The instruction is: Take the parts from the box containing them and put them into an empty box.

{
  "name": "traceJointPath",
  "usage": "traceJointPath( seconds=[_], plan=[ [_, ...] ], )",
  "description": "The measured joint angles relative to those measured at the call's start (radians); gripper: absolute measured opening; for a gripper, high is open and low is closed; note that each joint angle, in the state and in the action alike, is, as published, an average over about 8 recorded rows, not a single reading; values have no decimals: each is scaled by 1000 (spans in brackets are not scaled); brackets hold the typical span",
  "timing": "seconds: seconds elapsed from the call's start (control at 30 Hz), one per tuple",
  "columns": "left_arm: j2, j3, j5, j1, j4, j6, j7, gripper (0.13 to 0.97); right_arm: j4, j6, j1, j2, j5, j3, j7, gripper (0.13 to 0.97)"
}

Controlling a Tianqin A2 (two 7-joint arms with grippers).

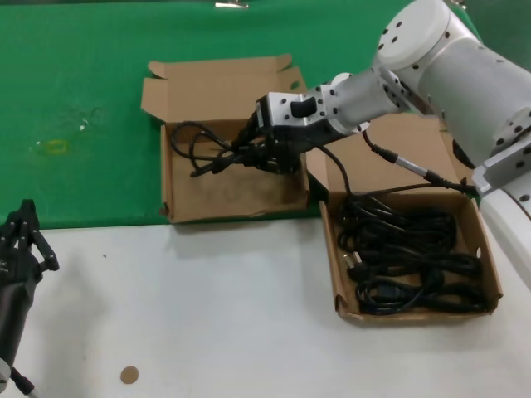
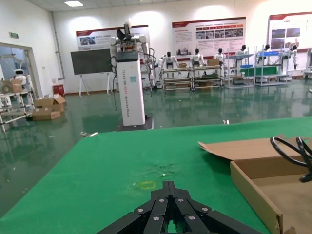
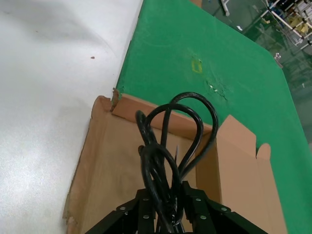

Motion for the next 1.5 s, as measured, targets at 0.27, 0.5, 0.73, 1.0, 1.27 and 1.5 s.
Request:
traceJointPath(
  seconds=[0.27, 0.5, 0.73, 1.0, 1.27, 1.5],
  plan=[
    [0, 0, 0, 0, 0, 0, 0, 144, -3, 4, 5, 1, -2, 6, -7, 277],
    [0, 0, 0, 0, 0, 0, 0, 144, 9, 0, 7, 2, -3, 11, -4, 383],
    [0, 0, 0, 0, 0, 0, 0, 144, 34, -3, 5, 8, -3, 14, 10, 455],
    [0, 0, 0, 0, 0, 0, 0, 144, 41, -3, 3, 11, -3, 14, 15, 625],
    [0, 0, 0, 0, 0, 0, 0, 178, 75, 17, -30, 17, 8, 26, 28, 794],
    [0, 0, 0, 0, 0, 0, 0, 253, 185, 82, -136, 37, 44, 65, 69, 906]
  ],
)
